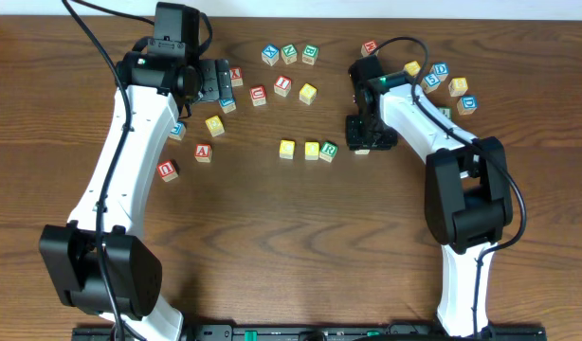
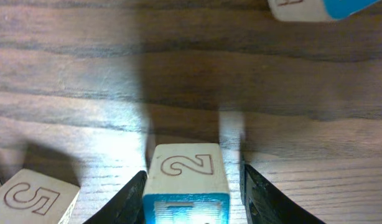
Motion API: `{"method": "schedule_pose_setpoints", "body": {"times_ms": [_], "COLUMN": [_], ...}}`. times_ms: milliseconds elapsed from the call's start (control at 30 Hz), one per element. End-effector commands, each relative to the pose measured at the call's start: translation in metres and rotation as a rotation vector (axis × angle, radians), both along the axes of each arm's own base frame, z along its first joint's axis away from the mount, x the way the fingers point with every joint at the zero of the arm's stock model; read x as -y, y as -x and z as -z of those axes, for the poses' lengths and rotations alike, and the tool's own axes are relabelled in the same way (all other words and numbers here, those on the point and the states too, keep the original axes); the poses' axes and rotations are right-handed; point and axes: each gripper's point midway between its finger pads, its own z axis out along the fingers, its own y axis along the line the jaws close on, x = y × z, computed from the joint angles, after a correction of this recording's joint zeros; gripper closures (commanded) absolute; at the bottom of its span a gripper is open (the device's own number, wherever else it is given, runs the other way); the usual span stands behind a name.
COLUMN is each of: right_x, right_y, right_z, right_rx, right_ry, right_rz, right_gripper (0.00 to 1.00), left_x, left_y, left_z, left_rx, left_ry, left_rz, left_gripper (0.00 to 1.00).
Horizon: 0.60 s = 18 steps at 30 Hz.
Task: Spell out CORL
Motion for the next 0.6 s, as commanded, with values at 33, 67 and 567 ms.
{"method": "schedule_pose_setpoints", "body": {"times_ms": [33,67,567], "right_x": [-0.014,-0.015,-0.04], "right_y": [0.013,0.016,0.035], "right_z": [0.005,0.005,0.005], "right_rx": [-0.044,-0.055,-0.092], "right_ry": [-0.025,-0.021,-0.03], "right_rz": [-0.055,-0.062,-0.078], "right_gripper": [0.57,0.57,0.55], "left_x": [0.0,0.0,0.0], "left_y": [-0.001,-0.001,-0.001], "left_z": [0.007,0.007,0.007], "left_rx": [-0.016,-0.016,-0.016], "left_ry": [-0.006,-0.006,-0.006], "left_rz": [0.003,0.003,0.003], "left_gripper": [0.02,0.02,0.03]}}
